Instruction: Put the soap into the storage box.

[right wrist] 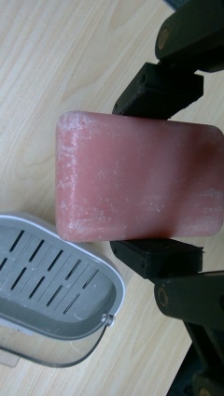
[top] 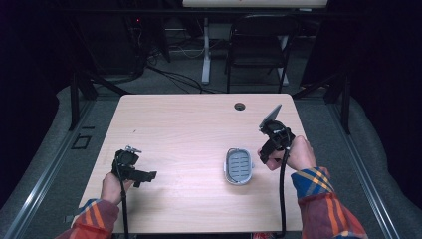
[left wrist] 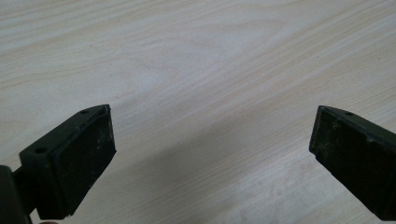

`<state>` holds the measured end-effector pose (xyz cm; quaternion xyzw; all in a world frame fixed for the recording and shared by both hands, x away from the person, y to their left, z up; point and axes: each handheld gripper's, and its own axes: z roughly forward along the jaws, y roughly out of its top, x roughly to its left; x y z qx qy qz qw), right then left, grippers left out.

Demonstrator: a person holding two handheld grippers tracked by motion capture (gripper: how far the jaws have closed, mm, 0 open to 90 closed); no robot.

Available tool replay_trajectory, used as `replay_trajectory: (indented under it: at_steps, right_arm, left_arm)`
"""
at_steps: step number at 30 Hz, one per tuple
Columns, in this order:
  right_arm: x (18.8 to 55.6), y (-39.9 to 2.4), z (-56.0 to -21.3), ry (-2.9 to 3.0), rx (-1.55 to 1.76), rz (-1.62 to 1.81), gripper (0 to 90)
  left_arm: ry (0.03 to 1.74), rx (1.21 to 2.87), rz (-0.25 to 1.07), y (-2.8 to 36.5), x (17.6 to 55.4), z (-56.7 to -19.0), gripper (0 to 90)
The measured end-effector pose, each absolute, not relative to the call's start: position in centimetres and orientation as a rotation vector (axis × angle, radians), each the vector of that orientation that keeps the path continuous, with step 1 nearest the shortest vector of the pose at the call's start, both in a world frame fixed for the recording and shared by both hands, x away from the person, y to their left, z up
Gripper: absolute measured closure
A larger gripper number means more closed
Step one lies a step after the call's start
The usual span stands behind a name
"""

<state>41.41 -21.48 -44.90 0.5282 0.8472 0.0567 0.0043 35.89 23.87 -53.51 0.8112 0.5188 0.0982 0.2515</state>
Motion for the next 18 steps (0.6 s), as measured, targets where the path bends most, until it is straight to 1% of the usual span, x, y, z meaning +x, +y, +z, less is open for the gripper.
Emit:
replay_trajectory:
  at_steps: [6,18]
  right_arm:
    - [41.8,-20.3,-44.6,2.687,1.625,0.13,37.1]
    - [42.8,-17.4,-45.2,2.732,1.577,0.077,37.1]
  left_arm:
    - [1.408,2.208,0.263,23.8,35.9,-53.5,0.3]
    - [1.403,2.211,0.265,23.8,35.9,-53.5,0.3]
